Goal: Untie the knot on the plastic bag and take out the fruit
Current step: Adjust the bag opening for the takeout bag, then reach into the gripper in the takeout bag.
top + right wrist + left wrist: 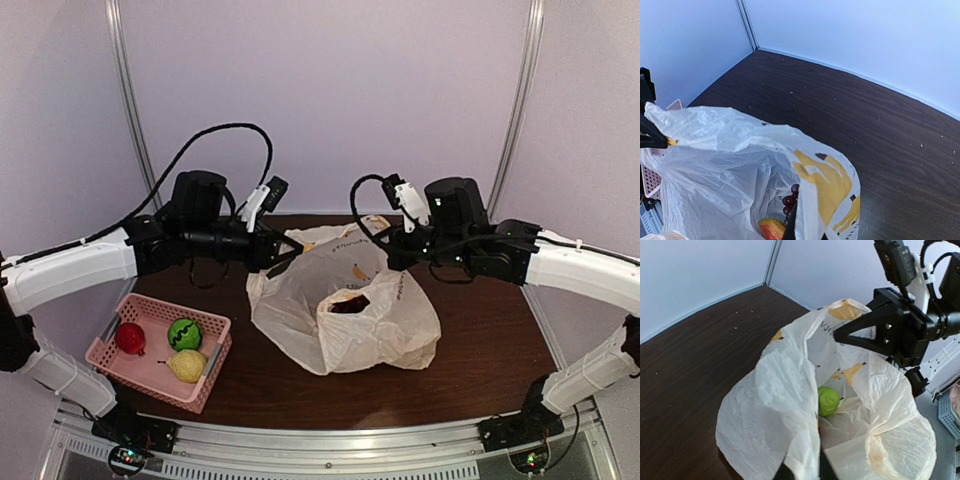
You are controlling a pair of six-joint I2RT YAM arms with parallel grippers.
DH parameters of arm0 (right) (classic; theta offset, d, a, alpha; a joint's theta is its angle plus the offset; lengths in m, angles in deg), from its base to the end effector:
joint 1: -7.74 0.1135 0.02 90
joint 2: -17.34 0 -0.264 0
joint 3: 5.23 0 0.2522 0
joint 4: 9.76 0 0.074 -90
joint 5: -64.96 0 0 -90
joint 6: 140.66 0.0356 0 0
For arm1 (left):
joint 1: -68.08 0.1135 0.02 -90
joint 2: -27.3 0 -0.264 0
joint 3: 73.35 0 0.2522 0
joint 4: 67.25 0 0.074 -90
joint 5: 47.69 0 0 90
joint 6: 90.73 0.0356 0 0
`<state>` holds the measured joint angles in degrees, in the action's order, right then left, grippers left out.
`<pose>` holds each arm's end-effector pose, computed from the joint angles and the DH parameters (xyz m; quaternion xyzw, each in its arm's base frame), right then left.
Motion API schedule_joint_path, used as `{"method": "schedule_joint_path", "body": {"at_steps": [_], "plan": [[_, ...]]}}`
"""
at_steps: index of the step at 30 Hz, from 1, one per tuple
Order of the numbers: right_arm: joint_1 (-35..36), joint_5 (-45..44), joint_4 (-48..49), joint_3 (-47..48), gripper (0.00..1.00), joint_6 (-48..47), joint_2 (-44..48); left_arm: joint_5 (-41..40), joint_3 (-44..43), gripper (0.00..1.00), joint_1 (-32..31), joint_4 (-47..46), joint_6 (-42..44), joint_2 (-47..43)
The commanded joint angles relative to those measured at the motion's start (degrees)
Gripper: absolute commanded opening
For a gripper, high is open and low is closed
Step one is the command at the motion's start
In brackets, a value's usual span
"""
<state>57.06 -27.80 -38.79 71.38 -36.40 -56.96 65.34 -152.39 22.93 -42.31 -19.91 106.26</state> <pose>0.1958 0.2252 0.3286 -0.2443 0.8154 0.2588 0.4566 0.2148 -0.2356 0.3281 0.2903 0.7805 -0.4232 0.3570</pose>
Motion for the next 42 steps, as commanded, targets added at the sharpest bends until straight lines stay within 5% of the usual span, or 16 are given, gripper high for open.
{"method": "schedule_joint_path", "body": {"at_steps": [1, 6, 12, 13, 18, 24, 32, 42], "plan": [[-1.18, 0.22, -1.63, 9.15, 0.00, -6.39, -4.17, -2.32, 1.39, 0.00, -0.42, -6.31, 0.59, -4.37], [-2.83, 2.53, -1.92, 16.67, 0.00, -9.15, -7.57, -5.05, 9.61, 0.00, -0.99, -14.83, -1.47, -11.00], [-3.27, 3.65, -0.56, 14.63, 0.01, -7.58, -8.17, -7.85, 19.12, 0.00, -3.52, -21.67, -6.04, -14.26], [-3.27, 3.89, -0.55, 13.53, 0.05, -6.92, -7.77, -8.61, 20.15, 0.00, -4.15, -22.24, -6.43, -14.53], [-1.62, 0.94, -3.10, 9.25, 0.60, -6.06, -3.07, -12.24, 23.70, 0.00, -7.92, -25.76, -8.23, -15.28], [4.82, -4.45, -7.79, 9.22, 0.81, -5.50, 4.29, -14.79, 25.68, 0.00, -10.02, -29.40, -11.72, -15.73], [14.26, -3.20, -4.31, 6.67, 0.68, -2.88, 4.56, -17.32, 25.94, 0.00, -10.36, -28.61, -13.80, -16.27], [16.51, -8.42, -7.49, 8.10, 0.54, 4.52, -12.12, -18.27, 26.84, 0.00, -10.34, -28.62, -14.72, -17.82]]}}
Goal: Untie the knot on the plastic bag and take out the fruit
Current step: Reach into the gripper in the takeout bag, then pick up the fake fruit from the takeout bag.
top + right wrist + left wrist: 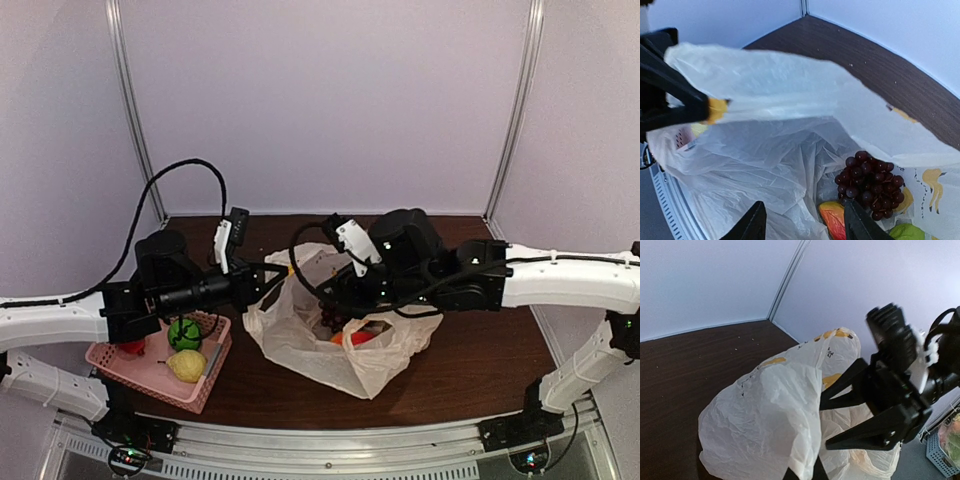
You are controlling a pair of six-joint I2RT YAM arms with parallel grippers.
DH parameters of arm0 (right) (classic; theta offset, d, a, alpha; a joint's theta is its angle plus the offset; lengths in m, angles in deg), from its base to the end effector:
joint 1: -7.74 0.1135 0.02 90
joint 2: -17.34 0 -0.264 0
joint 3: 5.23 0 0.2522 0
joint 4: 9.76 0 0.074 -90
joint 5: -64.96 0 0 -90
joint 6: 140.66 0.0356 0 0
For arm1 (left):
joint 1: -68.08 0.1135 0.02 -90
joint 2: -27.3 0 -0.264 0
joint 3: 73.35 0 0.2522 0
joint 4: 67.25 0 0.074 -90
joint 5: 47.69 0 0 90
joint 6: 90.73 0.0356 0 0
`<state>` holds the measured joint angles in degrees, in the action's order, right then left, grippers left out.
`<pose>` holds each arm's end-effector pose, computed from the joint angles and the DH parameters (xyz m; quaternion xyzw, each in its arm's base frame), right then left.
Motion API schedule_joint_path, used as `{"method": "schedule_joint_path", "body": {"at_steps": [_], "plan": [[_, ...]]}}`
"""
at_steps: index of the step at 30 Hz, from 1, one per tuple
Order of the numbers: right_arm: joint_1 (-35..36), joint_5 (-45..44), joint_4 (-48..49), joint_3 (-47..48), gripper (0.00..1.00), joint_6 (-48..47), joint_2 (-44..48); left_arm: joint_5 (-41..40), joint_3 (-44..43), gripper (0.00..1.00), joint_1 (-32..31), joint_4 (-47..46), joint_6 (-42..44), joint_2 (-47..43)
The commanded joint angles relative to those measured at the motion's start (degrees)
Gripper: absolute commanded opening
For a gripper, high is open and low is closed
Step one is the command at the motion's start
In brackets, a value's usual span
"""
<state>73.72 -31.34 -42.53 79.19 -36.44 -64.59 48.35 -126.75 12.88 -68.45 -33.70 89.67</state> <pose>0.1376 0.2993 0.3307 -0.3534 0.7910 0.2838 0.4110 0.1425 -0.2116 0.2933 0.1790 0.7316 -0.4854 0.4441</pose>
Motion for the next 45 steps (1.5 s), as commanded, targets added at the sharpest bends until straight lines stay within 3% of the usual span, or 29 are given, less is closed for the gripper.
{"method": "schedule_joint_path", "body": {"at_steps": [1, 9, 15, 21, 28, 37, 45], "plan": [[-0.14, -5.98, -4.33, 0.07, 0.55, 5.35, -5.79, -1.43, 1.35, 0.00, -0.30, -2.52, -1.02, -1.28], [0.06, -8.45, -4.83, -9.91, 0.67, 12.32, -10.22, -1.87, 2.20, 0.00, -0.33, -2.76, -1.08, -1.83], [3.35, -8.20, -7.00, -20.23, 0.82, 17.38, -5.35, -3.39, 3.85, 0.00, -0.33, -2.32, -0.87, -3.30], [4.16, -8.46, -6.41, -26.61, 0.91, 21.90, 0.49, -1.23, 6.68, 0.00, -0.34, -3.17, 0.61, -3.73], [2.67, -13.09, -5.59, -19.14, 0.96, 19.52, 1.54, 6.13, 8.34, 0.00, -0.42, -5.42, 1.44, -2.17], [-2.51, -16.61, -0.79, -13.26, 0.94, 17.99, -4.43, 6.79, 8.08, 0.00, -0.56, -6.37, 1.25, -2.02], [-5.28, -13.15, 6.25, -9.60, 0.96, 12.92, -13.03, 7.56, 7.73, 0.00, -0.80, -7.39, 0.41, -0.06]]}}
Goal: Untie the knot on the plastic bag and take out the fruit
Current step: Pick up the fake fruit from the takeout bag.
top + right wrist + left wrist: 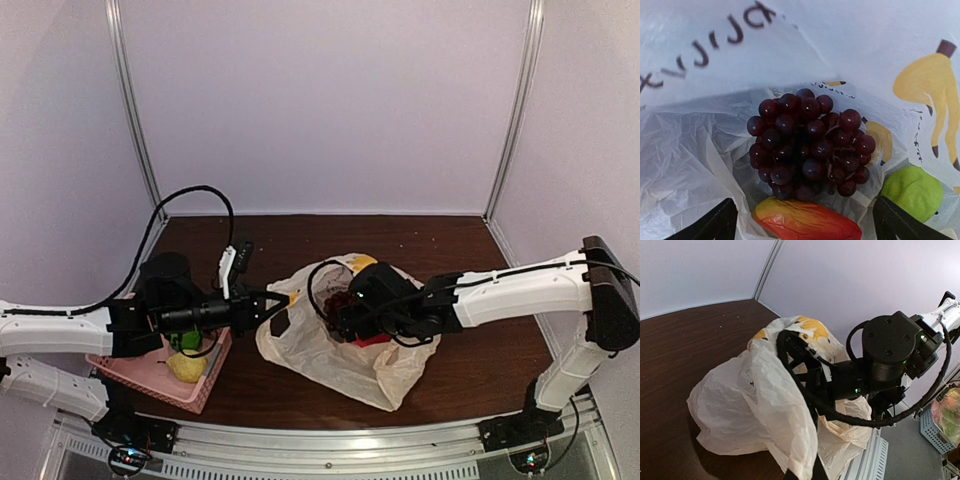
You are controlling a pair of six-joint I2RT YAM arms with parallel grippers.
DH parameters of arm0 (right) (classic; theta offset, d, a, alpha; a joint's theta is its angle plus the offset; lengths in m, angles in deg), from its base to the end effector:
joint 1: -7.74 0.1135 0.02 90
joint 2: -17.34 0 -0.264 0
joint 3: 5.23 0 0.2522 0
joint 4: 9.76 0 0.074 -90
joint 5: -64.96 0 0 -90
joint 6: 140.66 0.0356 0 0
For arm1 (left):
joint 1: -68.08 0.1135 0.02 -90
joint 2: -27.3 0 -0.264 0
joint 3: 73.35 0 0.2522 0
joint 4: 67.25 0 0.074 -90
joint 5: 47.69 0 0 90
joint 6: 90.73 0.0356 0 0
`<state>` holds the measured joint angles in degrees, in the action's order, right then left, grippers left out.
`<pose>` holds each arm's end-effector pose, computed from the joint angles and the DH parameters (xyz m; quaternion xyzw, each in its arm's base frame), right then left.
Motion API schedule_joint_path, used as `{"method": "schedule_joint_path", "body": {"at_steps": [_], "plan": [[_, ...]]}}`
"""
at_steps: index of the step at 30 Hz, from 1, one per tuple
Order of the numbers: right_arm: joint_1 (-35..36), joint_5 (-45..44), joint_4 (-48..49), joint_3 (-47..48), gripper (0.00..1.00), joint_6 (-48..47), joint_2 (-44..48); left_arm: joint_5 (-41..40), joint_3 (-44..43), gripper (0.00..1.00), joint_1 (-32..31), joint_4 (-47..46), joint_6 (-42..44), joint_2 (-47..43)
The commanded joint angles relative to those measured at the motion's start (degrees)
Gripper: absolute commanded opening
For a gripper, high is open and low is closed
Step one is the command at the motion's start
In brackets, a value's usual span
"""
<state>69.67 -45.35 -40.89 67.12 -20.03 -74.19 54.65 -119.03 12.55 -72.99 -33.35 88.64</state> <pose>0.1680 0.2887 0.2119 -0.1921 0.9077 0.1269 0.3508 0.1315 -0.2049 0.2583 0.2189 0.7323 -0.5040 0.4023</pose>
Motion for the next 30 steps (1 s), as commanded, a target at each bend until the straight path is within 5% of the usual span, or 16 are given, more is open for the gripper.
{"method": "schedule_joint_path", "body": {"at_steps": [1, 20, 30], "plan": [[-1.62, 0.97, 4.89, 3.02, 0.96, -4.08, -4.66, 1.22, 0.02, 0.00, -0.50, -2.99, 0.02, 1.05], [-8.41, 5.07, 11.13, 7.72, 0.91, -9.98, -22.17, -0.31, 0.81, 0.00, -0.58, -2.21, -0.82, -0.35], [-9.02, 8.87, 15.35, 5.87, 0.32, -13.30, -18.46, -4.28, -0.01, 0.00, -0.55, 0.92, -1.60, -0.56]]}}
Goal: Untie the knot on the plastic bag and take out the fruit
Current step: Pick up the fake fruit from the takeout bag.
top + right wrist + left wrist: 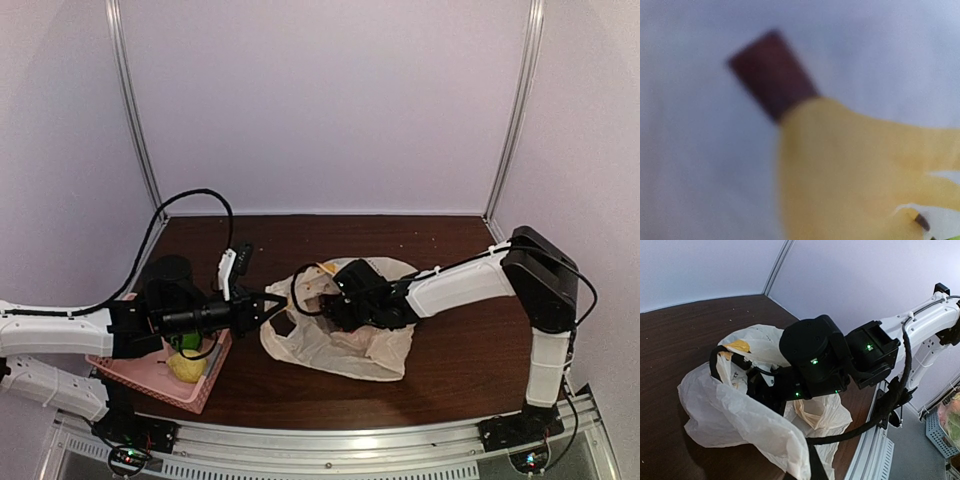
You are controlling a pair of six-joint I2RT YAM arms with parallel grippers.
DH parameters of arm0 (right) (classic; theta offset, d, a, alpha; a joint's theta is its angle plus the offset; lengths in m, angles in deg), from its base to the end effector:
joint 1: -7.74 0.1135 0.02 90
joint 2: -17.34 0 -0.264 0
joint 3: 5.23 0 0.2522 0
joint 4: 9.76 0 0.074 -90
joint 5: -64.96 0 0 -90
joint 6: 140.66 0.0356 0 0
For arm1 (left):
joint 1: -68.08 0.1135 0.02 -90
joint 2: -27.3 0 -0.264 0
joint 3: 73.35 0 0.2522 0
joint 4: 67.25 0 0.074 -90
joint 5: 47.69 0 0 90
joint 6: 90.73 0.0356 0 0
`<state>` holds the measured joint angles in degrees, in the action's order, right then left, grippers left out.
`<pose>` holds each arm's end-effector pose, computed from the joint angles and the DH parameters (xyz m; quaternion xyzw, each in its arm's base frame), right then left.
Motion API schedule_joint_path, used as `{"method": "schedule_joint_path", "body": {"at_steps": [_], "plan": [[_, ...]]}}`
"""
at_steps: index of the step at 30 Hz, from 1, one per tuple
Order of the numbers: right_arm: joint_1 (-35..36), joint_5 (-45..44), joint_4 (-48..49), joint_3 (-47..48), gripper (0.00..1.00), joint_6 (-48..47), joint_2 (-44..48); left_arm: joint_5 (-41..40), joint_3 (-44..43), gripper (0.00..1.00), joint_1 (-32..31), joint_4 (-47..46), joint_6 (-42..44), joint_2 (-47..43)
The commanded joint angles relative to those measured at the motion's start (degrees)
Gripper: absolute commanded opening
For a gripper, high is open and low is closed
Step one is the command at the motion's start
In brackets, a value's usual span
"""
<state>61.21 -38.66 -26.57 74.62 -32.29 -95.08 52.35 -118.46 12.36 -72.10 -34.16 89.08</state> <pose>0.2472 0.3196 0.1393 -0.2416 0.9003 0.1121 0.3443 0.1320 -0.2047 0.2514 0.2036 0.7479 -0.4892 0.3998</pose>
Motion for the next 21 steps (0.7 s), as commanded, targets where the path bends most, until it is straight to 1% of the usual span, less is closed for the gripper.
{"method": "schedule_joint_path", "body": {"at_steps": [1, 3, 4, 6, 7, 11, 18, 21], "plan": [[-0.56, 2.66, 1.30, -1.92, 0.26, -1.24, 3.38, -2.66, -0.82, 0.00, -0.35, 0.47, -0.91, -0.95], [-0.56, 3.43, 1.50, -2.41, 0.14, -1.37, 5.30, -3.86, -1.34, 0.00, -0.38, 1.42, -1.39, -0.62], [-0.56, 4.09, 1.89, -2.84, 0.09, -1.40, 6.41, -4.24, -1.71, 0.00, -0.39, 1.84, -1.57, -0.42], [-0.58, 5.64, 2.87, -4.22, 0.03, -1.53, 8.86, -5.02, -2.46, 0.00, -0.39, 2.66, -1.83, 0.33], [-0.57, 6.62, 4.94, -4.97, 0.00, -1.64, 10.08, -5.24, -2.87, 0.00, -0.41, 3.04, -2.01, 0.74], [-0.48, 9.55, 6.20, -6.58, 0.00, -2.14, 13.99, -6.48, -4.56, 0.00, -0.41, 4.50, -2.12, 1.96], [0.10, 14.26, 5.46, -9.10, 0.00, -3.80, 19.05, -9.15, -7.08, 0.00, -0.42, 5.18, -2.66, 2.59], [1.06, 16.12, 3.65, -9.88, 0.00, -5.29, 21.00, -12.54, -8.46, 0.00, -0.39, 6.08, -2.93, 3.22]]}}
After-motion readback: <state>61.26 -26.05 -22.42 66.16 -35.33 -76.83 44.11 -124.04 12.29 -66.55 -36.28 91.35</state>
